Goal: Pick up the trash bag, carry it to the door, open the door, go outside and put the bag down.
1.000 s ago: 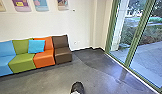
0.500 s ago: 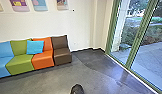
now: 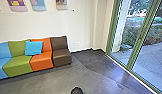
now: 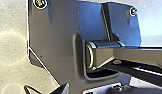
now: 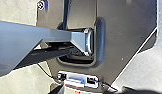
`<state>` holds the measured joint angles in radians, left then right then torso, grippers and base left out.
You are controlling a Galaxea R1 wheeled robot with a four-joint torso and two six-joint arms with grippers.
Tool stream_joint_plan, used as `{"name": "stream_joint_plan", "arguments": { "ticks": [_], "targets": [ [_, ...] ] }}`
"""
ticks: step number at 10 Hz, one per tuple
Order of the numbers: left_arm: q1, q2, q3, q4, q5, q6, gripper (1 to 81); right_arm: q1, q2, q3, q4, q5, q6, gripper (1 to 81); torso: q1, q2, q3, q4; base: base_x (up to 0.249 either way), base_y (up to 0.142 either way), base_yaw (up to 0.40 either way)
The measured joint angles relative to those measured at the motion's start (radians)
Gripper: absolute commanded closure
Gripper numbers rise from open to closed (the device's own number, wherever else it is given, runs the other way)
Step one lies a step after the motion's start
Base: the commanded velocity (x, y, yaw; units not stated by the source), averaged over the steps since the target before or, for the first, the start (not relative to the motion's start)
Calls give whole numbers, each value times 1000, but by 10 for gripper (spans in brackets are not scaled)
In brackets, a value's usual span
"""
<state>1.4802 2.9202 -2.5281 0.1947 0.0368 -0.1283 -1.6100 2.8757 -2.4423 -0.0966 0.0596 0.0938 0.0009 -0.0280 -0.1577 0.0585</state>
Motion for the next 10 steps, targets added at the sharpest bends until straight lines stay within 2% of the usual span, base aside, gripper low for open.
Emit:
{"name": "stream_joint_plan", "arguments": {
  "ticks": [10],
  "targets": [
    [0, 0, 0, 0, -2, 0, 10, -2, 0, 0, 0, 0, 0, 10, 0, 0, 0, 0, 132, 0, 0]
  ]
}}
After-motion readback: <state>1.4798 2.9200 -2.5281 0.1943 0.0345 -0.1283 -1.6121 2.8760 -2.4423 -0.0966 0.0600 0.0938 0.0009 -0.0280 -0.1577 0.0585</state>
